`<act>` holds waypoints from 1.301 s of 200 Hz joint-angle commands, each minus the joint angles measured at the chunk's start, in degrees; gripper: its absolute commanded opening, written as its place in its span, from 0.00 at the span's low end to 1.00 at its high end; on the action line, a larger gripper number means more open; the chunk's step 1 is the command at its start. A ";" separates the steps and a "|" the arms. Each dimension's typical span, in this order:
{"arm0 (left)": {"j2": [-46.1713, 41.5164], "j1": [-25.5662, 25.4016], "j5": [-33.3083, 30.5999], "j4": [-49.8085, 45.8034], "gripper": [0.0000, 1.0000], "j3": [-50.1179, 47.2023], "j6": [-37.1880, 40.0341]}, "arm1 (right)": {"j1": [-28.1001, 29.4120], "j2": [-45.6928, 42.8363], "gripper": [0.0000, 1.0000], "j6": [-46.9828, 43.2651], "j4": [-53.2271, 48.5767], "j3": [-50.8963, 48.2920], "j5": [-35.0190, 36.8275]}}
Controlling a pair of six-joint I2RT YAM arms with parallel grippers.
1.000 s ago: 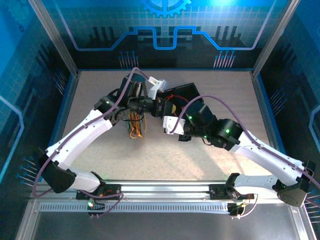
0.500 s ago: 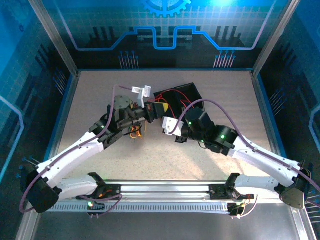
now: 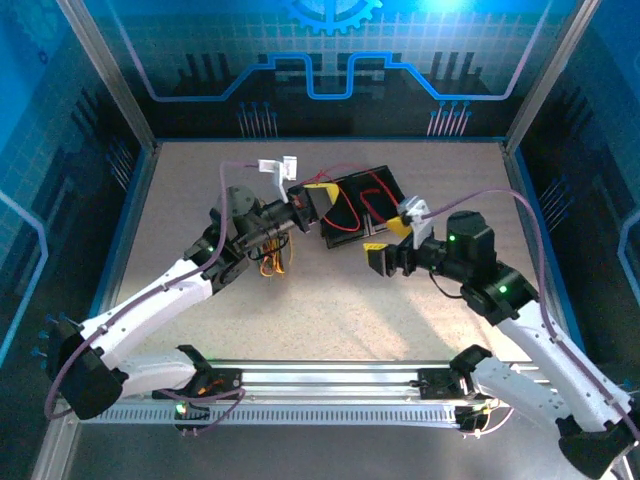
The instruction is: Wrap the cables
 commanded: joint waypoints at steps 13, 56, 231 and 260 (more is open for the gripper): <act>1.50 -1.67 -0.10 2.75 0.00 1.68 4.18 | -6.95 -0.30 0.85 27.22 9.12 -6.64 -15.47; 0.37 -3.15 -0.18 2.97 0.00 -0.27 7.10 | -14.14 2.82 0.87 54.49 26.26 -16.50 -21.51; -3.55 -5.01 -0.12 7.96 0.00 -7.85 7.86 | -5.14 18.19 0.00 81.05 55.39 -21.82 -14.20; -6.47 -4.98 -6.51 2.89 0.20 -8.19 6.14 | -3.57 14.88 0.00 78.85 48.43 -21.85 -8.68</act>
